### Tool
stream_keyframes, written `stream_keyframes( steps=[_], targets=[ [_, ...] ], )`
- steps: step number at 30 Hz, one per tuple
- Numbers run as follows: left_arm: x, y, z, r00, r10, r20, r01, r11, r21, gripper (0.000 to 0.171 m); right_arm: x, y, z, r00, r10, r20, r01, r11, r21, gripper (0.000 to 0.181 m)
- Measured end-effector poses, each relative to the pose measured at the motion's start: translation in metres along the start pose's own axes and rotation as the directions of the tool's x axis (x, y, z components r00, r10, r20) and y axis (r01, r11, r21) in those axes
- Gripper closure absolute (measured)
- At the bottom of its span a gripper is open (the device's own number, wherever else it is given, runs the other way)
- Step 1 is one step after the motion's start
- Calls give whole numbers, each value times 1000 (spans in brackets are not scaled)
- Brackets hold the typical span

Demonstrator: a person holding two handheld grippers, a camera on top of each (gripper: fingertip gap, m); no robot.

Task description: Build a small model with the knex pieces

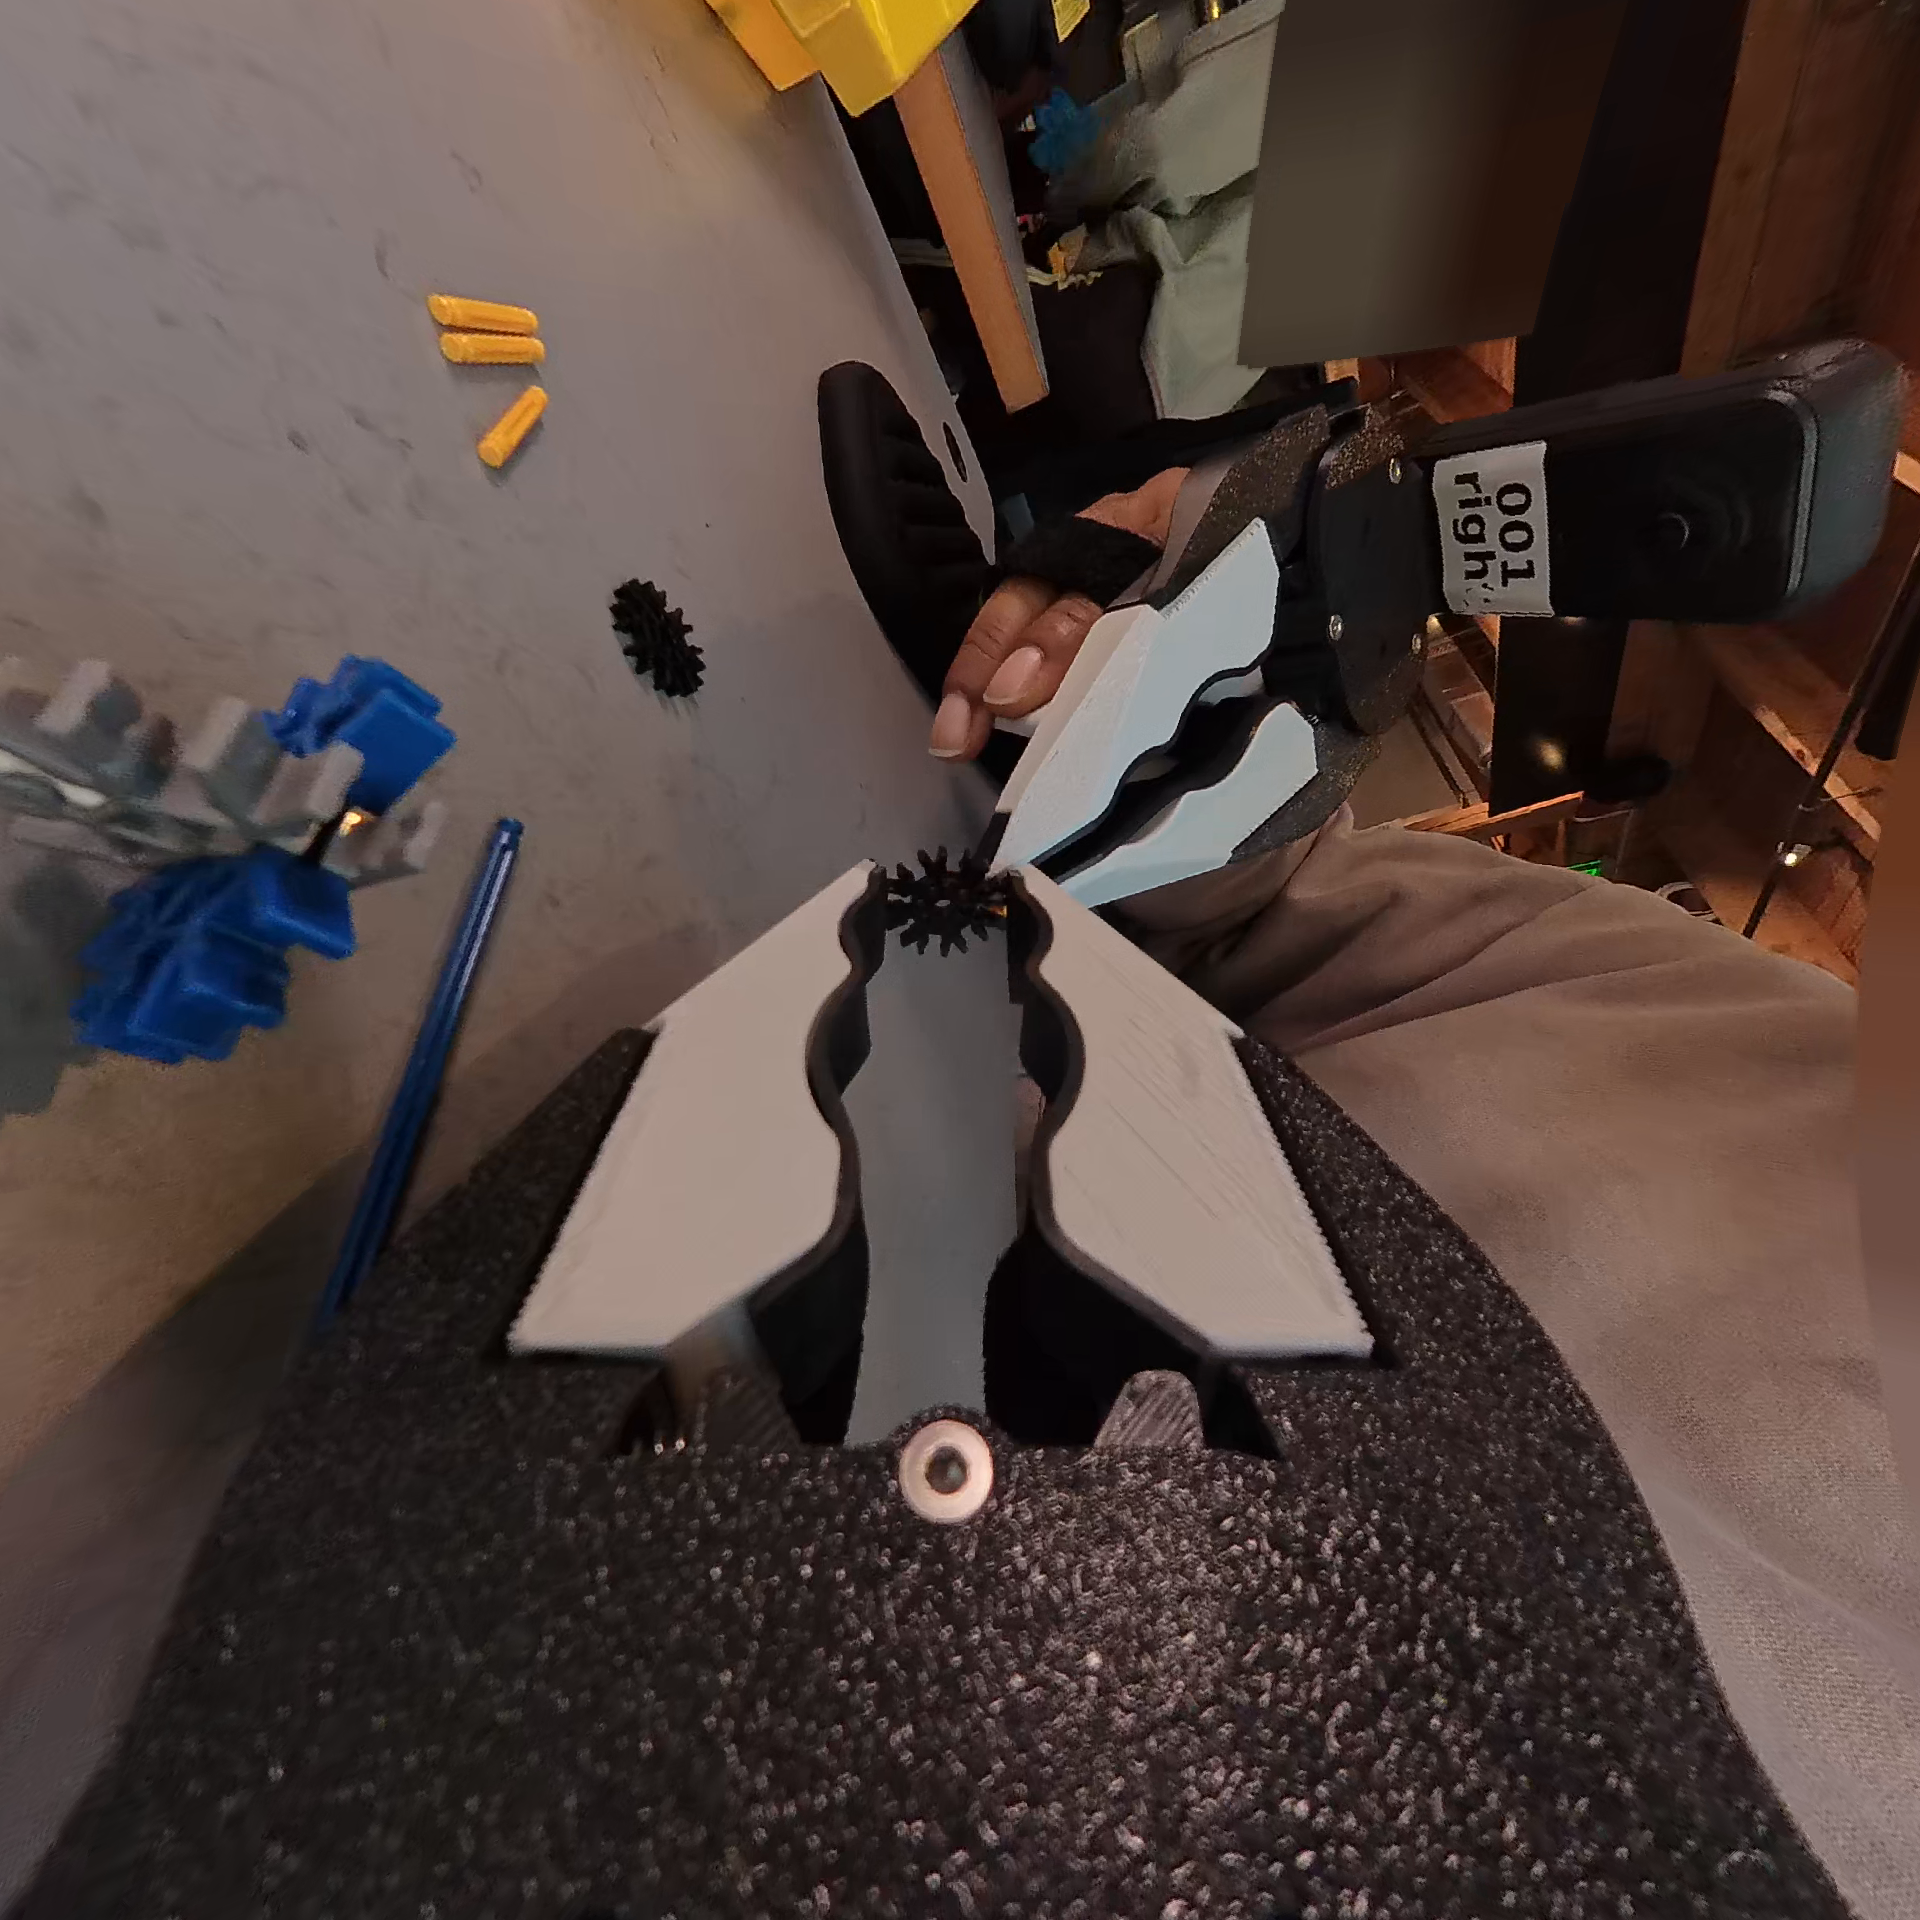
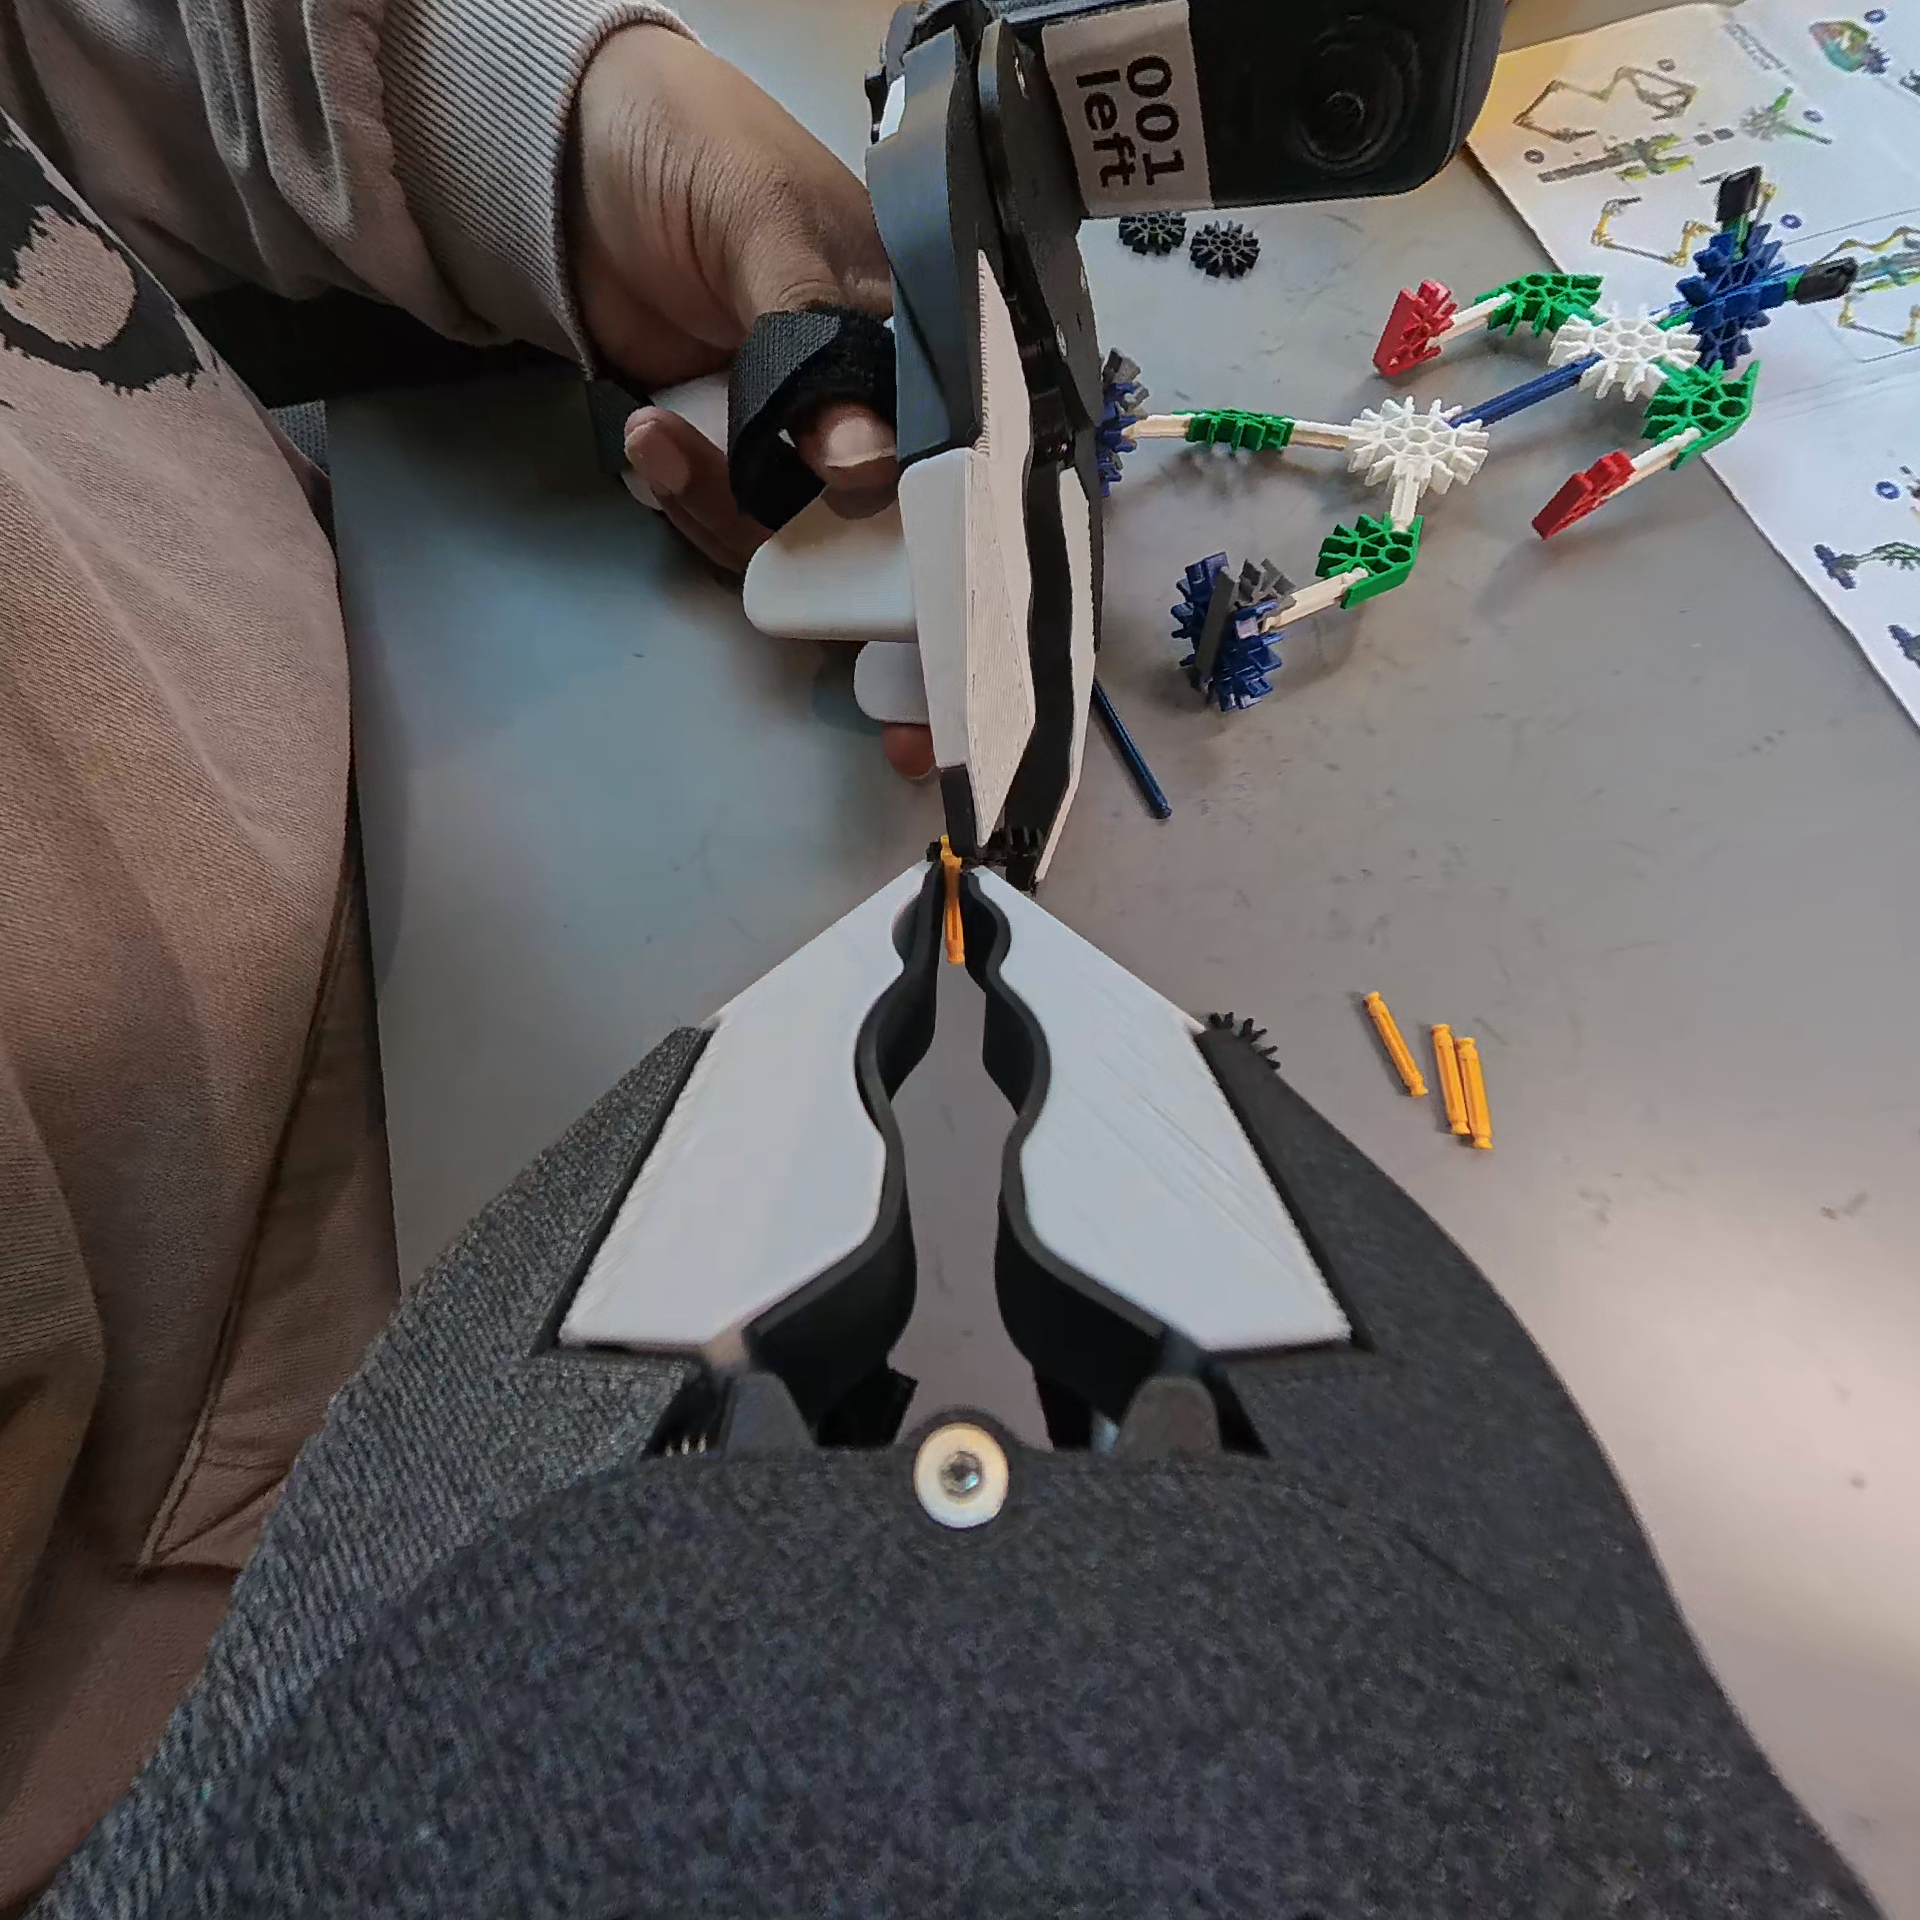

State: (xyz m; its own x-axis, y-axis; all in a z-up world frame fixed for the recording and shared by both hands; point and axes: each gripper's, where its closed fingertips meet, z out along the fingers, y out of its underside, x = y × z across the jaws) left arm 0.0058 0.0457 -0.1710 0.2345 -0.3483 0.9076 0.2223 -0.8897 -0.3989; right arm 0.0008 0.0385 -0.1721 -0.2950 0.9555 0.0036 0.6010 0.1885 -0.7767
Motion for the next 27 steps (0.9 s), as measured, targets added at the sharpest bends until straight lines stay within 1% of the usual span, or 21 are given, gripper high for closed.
stream_keyframes(
  steps=[12, 22, 27],
  targets=[
    [-1, -1, 0, 1000, -10, 3, 10, 1000, 8, 150, 1, 0, 1, 999, 31, -15, -31, 999, 8, 180],
    [-1, -3, 0, 999, -32, 0, 32, 999, 23, 150, 3, -1, 1, 996, 70, -63, -68, 997, 29, 180],
    [-1, -4, 0, 998, -60, -5, 60, 998, 28, 150, 5, 1, 1, 991, 84, -102, -83, 996, 17, 180]
  ],
)
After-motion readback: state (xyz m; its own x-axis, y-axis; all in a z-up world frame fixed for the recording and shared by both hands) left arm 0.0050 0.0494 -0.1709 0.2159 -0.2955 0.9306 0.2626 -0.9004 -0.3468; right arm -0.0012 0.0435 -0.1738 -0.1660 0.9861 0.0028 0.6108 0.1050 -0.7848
